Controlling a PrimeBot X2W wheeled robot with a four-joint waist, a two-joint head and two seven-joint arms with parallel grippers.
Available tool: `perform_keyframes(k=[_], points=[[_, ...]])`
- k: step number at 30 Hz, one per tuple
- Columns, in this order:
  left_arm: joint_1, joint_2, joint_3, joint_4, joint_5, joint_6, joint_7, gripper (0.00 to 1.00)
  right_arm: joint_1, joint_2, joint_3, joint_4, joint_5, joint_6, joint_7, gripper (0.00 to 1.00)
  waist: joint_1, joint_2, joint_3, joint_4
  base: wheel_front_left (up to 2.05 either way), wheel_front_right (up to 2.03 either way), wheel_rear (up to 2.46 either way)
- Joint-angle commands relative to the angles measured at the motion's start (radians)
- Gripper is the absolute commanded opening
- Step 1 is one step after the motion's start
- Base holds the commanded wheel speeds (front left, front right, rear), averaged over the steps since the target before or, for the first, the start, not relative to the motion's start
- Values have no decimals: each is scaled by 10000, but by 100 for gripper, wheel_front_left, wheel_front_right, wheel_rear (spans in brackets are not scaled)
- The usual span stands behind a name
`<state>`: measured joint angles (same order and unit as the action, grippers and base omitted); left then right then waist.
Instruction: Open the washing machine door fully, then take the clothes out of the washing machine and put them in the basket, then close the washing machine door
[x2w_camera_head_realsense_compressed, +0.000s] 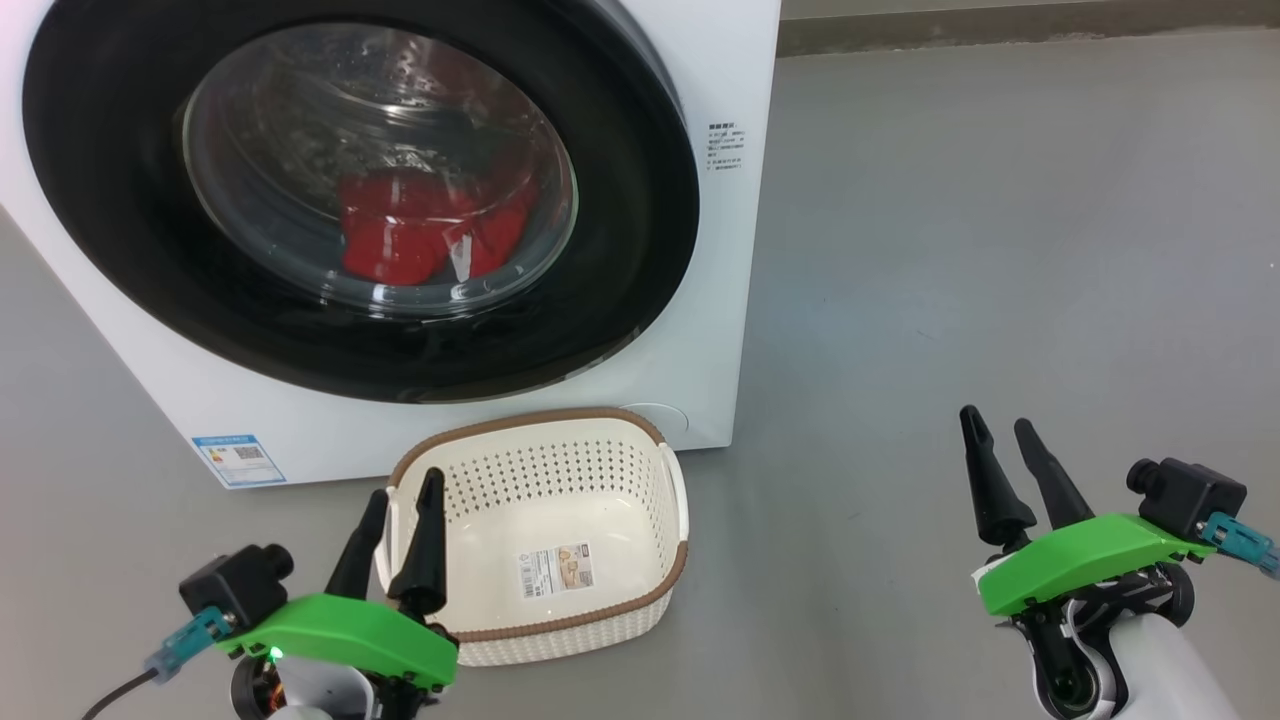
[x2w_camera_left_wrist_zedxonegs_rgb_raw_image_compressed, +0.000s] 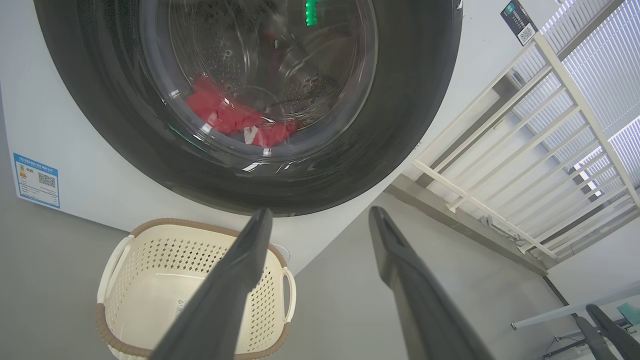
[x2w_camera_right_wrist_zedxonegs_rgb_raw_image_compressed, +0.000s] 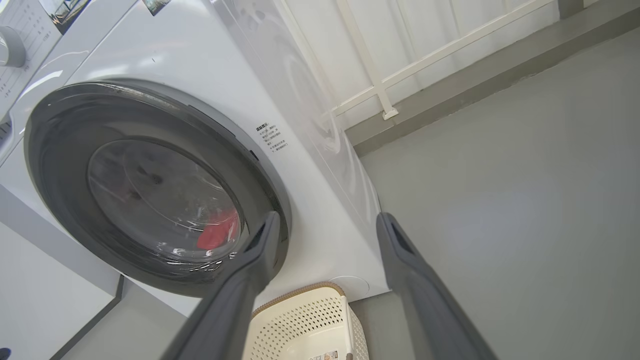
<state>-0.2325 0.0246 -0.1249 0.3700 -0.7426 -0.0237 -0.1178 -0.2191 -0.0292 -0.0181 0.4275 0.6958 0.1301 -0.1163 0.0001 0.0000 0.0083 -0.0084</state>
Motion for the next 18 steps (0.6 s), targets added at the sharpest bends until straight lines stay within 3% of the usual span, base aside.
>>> perform_keyframes(k=[1, 18], points=[[-514, 175, 130, -180, 333, 103, -168, 100, -598, -99, 157, -216, -394, 5, -191, 100, -1, 0, -1, -10, 0, 0, 0], [-971, 207, -150, -401, 2104, 587, -670, 100, -1117, -143, 712, 59, -2119, 5, -690, 100, -1, 0, 3, -110, 0, 0, 0]])
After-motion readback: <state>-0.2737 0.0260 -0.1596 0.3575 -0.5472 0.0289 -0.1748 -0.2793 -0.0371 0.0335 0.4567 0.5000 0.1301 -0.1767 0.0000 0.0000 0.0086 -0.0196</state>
